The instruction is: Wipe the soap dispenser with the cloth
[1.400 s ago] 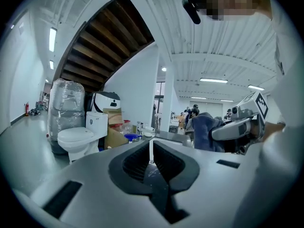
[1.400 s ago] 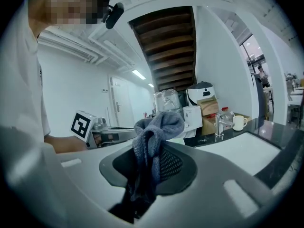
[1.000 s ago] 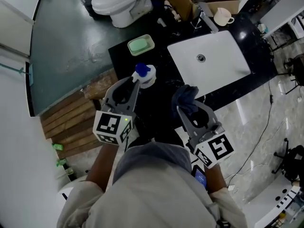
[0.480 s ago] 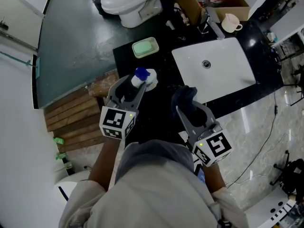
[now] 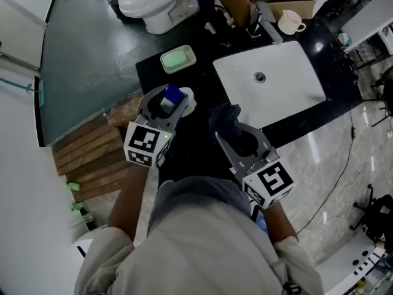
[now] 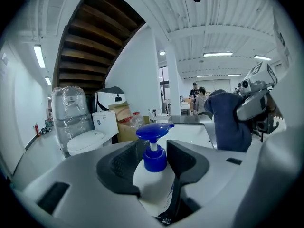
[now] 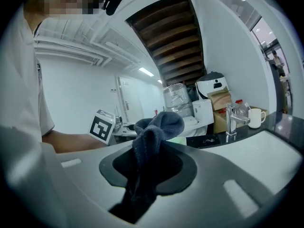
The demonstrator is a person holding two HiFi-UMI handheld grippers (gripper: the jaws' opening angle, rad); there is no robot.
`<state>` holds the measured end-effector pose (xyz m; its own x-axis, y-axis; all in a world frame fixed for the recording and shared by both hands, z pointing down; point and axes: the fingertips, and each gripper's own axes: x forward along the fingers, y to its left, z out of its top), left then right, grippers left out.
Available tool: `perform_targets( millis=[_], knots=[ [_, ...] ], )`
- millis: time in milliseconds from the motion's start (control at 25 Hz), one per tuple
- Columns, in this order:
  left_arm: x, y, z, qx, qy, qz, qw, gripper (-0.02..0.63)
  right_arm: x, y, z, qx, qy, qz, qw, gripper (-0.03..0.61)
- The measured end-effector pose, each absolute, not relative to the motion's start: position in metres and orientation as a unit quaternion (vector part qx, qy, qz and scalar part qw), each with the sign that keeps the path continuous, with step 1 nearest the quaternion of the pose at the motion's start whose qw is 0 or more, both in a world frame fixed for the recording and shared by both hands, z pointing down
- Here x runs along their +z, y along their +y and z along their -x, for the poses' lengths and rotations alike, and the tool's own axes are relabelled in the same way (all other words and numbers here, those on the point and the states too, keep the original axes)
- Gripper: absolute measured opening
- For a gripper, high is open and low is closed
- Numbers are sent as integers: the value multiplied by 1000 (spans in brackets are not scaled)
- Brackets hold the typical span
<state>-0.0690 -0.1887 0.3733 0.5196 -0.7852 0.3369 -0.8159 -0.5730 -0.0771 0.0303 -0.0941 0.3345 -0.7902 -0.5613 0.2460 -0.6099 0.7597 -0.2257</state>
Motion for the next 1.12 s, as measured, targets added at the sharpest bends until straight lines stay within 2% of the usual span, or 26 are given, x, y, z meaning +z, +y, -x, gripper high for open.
perform_targets(
  millis=[200,560,1120],
  knots=[
    [374,-195,70,169,-455,-873,43,153,336,-101,-22,145,-936,-308,89,75],
    [372,-203,85,137,-492,-855,86,149,342,-121,5,122,-942,-296,101,75],
    [371,-213,103,94,-507,-848,125,149,370,-169,61,156,-931,-325,64,75]
  ],
)
